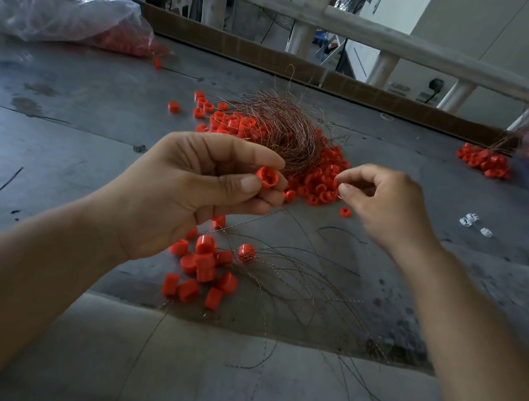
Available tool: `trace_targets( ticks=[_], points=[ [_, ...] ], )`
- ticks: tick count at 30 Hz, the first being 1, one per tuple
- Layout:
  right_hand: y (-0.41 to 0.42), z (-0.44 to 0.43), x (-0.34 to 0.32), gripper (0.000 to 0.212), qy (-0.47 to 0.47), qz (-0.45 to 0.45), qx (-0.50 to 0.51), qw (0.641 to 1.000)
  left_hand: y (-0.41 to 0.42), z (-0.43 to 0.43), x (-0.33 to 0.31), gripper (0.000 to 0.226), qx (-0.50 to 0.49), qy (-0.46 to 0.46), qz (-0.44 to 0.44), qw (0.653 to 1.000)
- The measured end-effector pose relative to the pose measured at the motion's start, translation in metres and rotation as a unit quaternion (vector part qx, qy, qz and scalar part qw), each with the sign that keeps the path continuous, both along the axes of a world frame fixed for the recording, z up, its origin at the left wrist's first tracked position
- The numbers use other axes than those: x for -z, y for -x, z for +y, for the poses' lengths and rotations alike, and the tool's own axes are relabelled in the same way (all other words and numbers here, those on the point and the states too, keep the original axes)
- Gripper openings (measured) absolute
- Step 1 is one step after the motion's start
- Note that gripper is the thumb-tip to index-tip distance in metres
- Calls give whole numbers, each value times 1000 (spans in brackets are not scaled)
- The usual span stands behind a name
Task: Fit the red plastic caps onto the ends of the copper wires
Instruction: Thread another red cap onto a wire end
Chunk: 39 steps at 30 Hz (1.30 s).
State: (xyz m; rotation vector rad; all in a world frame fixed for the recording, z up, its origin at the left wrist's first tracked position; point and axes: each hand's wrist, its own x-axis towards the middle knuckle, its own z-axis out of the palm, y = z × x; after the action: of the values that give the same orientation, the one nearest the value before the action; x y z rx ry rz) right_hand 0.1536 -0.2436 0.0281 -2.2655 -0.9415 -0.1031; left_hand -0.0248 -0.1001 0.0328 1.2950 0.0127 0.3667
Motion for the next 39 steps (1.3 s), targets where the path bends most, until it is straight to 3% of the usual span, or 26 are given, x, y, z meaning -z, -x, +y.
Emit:
trace_targets(
  ticks=[8, 16, 18, 20, 22, 25, 32, 35, 39],
  points=[
    [1, 15, 17, 20, 89, -67, -40, 993, 1, 0, 0, 27, -1, -3, 2, 1000],
    [0, 16, 18, 14, 103, -83, -57, 990, 0, 1, 1, 27, 0, -7, 4, 1000],
    [0, 12, 11, 18, 47, -44, -45, 997, 0, 1, 1, 27, 0, -8, 4, 1000],
    [1, 6, 2, 21, -43, 59, -39, 997, 0, 1, 2, 28, -3, -13, 3, 1000],
    [4, 2, -4, 24, -124, 159, -55, 978, -1, 1, 2, 28, -4, -19, 4, 1000],
    [14, 1, -11, 28, -184, 227, -114, 949, -2, 0, 3, 29, -6, -30, 4, 1000],
    [34, 5, -16, 28, -196, 278, -212, 916, -3, 1, 3, 30, -14, -64, 6, 998],
    [39, 5, -19, 15, -209, 310, -234, 898, -4, 1, 4, 27, -17, -85, 5, 996],
    [46, 4, -20, 13, -189, 270, -246, 911, -4, 0, 5, 27, -29, -88, 9, 996]
  ],
)
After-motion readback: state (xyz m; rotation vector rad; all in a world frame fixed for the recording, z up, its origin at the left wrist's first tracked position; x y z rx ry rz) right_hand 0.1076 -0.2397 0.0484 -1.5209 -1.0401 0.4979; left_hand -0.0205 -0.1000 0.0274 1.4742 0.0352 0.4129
